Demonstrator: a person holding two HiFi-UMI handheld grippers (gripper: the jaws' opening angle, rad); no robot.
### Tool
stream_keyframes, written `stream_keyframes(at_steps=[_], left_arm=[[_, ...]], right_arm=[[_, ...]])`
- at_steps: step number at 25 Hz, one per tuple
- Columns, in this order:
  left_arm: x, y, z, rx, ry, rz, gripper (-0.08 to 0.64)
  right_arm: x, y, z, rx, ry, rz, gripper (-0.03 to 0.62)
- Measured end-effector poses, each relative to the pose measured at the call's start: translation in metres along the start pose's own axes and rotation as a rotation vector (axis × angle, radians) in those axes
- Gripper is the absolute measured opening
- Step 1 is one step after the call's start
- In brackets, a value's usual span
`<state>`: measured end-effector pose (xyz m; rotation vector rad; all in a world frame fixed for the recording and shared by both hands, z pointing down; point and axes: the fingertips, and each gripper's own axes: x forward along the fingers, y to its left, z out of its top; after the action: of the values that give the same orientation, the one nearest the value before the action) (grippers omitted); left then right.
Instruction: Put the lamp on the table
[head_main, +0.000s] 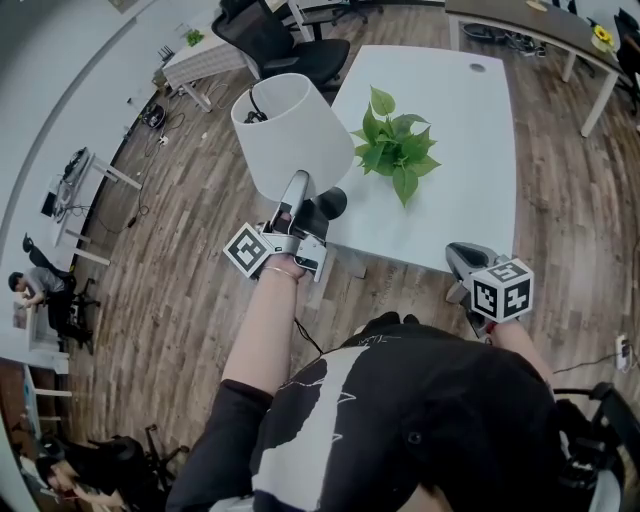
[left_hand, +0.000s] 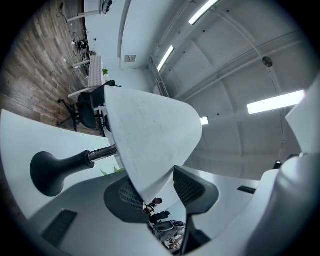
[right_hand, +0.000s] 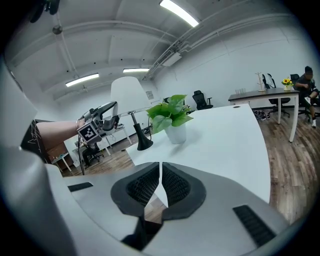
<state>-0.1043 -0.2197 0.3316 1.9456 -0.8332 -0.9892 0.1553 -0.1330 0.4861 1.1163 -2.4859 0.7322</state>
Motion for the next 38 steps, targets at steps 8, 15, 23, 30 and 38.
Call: stream_keyframes(at_steps=[8, 15, 23, 30, 38], left_arm=[[-0.002, 0.003, -0.004, 0.017, 0.007, 0.03, 0.167], [-0.004, 0.004, -0.006, 0.01, 0.021, 0.033, 0.17], [-0.001, 0.005, -0.007, 0.013, 0.015, 0.061, 0.176], [-0.004, 0.006, -0.008, -0.004, 0.004, 0.082, 0.198], [-0.01, 0.012, -0.005, -0.02, 0.063, 0.111, 0.23]], right_arm=[[-0.004, -0.005, -0.007, 0.023, -0.001, -0.002, 0.029], [-0.011, -0.009, -0.019, 0.027, 0.025, -0.016, 0.031], [-0.013, -0.023, -0.017, 0.038, 0.015, -0.055, 0.029], [-0.016, -0.028, -0.014, 0.061, 0.001, -0.098, 0.029], [-0.017, -0.031, -0.005, 0.104, -0.045, -0.177, 0.029]])
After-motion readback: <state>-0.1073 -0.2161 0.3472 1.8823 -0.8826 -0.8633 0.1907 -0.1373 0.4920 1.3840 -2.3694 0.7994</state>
